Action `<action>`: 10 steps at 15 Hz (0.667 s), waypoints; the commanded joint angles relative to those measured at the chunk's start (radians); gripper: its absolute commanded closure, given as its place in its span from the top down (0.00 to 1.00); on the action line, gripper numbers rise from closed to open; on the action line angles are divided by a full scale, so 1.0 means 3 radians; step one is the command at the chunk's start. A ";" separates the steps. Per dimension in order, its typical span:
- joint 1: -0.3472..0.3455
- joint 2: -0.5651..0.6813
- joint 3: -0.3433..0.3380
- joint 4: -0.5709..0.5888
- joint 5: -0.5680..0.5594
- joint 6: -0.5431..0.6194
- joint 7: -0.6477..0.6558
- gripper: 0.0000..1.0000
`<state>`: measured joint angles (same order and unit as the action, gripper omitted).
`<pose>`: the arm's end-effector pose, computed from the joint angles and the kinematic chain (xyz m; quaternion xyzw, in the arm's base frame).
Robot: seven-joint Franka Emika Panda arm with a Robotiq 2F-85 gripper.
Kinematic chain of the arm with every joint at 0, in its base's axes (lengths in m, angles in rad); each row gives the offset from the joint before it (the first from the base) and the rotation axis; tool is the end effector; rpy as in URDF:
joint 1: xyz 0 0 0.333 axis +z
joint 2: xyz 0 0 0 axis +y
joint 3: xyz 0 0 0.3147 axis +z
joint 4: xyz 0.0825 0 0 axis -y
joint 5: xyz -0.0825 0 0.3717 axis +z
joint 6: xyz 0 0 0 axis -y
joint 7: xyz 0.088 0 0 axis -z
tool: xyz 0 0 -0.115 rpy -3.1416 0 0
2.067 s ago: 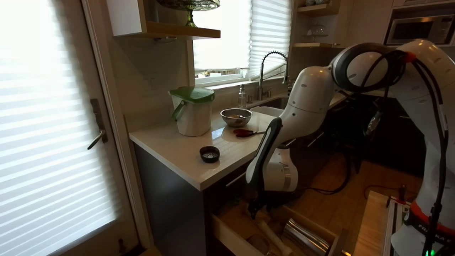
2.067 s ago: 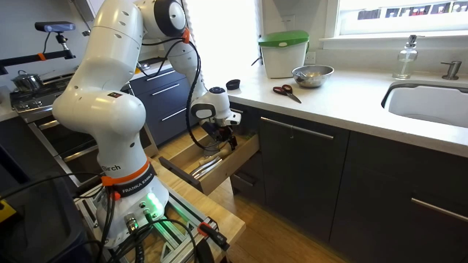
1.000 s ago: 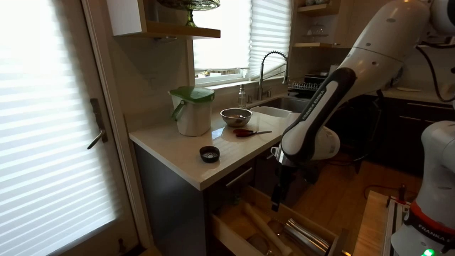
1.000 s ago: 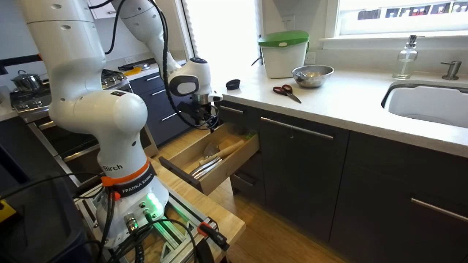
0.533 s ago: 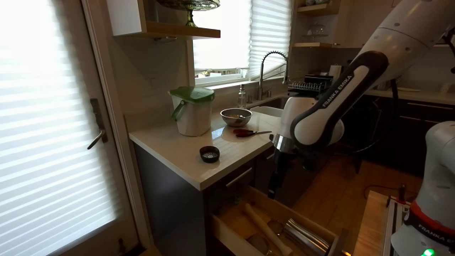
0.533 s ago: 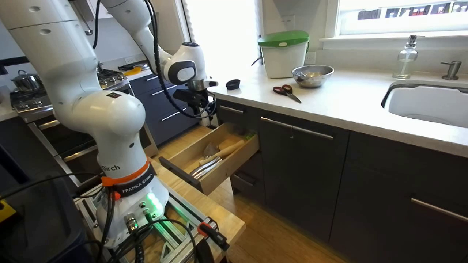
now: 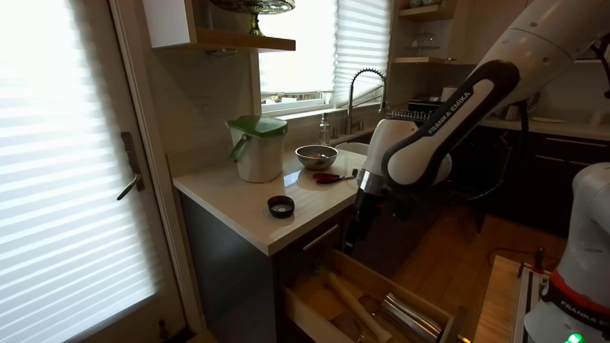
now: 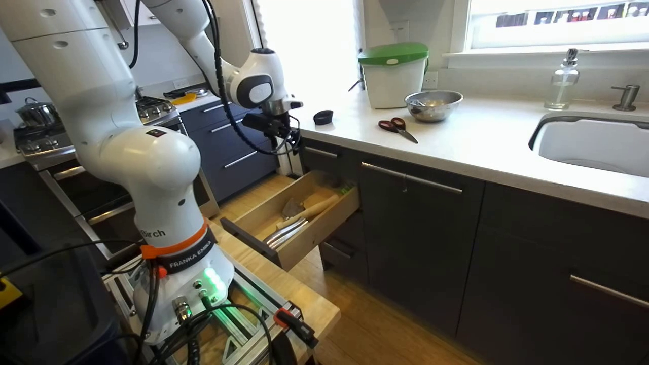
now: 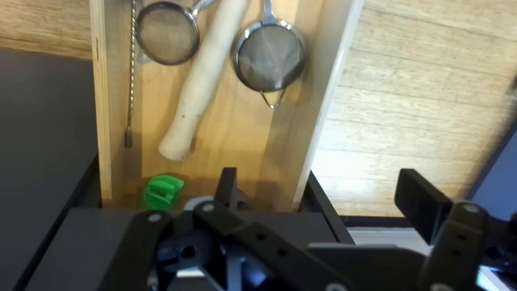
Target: Move the rolling pin and tape to the open drawer
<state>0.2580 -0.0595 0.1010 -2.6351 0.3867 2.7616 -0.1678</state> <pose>0.4153 0.1397 0.2842 -0.9882 -0.0895 -0.0830 0.0929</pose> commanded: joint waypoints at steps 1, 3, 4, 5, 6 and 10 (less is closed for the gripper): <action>-0.0109 -0.0033 0.0124 0.0377 -0.0358 -0.0217 0.0592 1.00; -0.0168 0.0023 0.0133 0.0613 -0.0552 -0.0280 0.0882 1.00; -0.0206 0.0059 0.0118 0.0750 -0.0600 -0.0327 0.1007 1.00; -0.0245 0.0088 0.0106 0.0873 -0.0665 -0.0362 0.1142 1.00; -0.0288 0.0112 0.0098 0.0980 -0.0761 -0.0394 0.1278 1.00; -0.0411 0.0346 0.0068 0.1472 -0.1044 -0.0546 0.1660 1.00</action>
<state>0.1572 -0.0268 0.1220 -2.2981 0.1460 2.6442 0.2398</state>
